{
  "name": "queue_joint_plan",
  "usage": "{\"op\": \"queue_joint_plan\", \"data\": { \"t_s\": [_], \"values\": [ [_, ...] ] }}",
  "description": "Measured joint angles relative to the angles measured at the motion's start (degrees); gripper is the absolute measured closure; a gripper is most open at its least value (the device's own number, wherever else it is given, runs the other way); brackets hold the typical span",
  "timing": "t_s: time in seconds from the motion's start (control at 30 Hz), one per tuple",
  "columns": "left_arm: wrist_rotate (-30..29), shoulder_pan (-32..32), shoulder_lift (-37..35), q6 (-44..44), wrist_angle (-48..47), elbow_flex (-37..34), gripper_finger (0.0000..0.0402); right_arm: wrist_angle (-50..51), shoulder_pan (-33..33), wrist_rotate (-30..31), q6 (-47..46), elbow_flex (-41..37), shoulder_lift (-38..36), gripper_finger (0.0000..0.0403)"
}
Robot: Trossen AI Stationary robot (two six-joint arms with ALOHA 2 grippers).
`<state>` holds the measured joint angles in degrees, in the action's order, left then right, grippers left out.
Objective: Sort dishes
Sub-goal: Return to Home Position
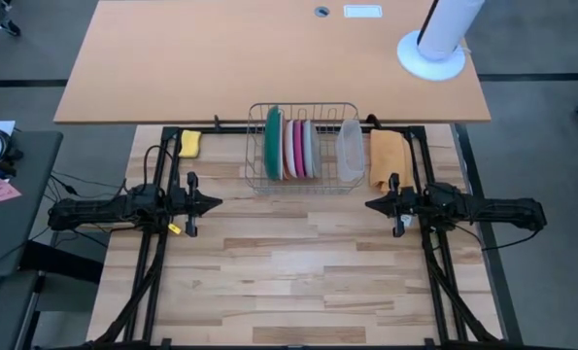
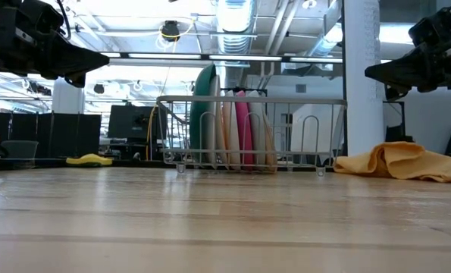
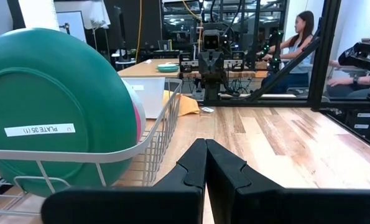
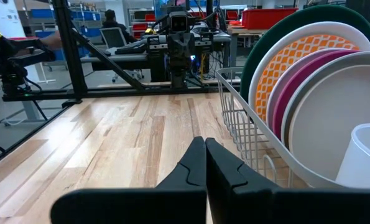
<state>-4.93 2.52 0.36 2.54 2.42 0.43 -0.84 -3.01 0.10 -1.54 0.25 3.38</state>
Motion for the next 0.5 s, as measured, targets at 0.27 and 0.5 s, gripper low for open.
{"op": "queue_joint_plan", "data": {
  "t_s": [0.27, 0.5],
  "values": [
    [0.01, 0.0, 0.0, 0.1, 0.0, 0.0, 0.0401, -0.02, 0.0, 0.0, 0.02, 0.0, -0.02, 0.0403],
    [0.02, 0.0, 0.0, -0.07, 0.0, 0.0, 0.0401, 0.0, 0.0, 0.0, 0.0, 0.0, -0.02, 0.0403]
  ]
}}
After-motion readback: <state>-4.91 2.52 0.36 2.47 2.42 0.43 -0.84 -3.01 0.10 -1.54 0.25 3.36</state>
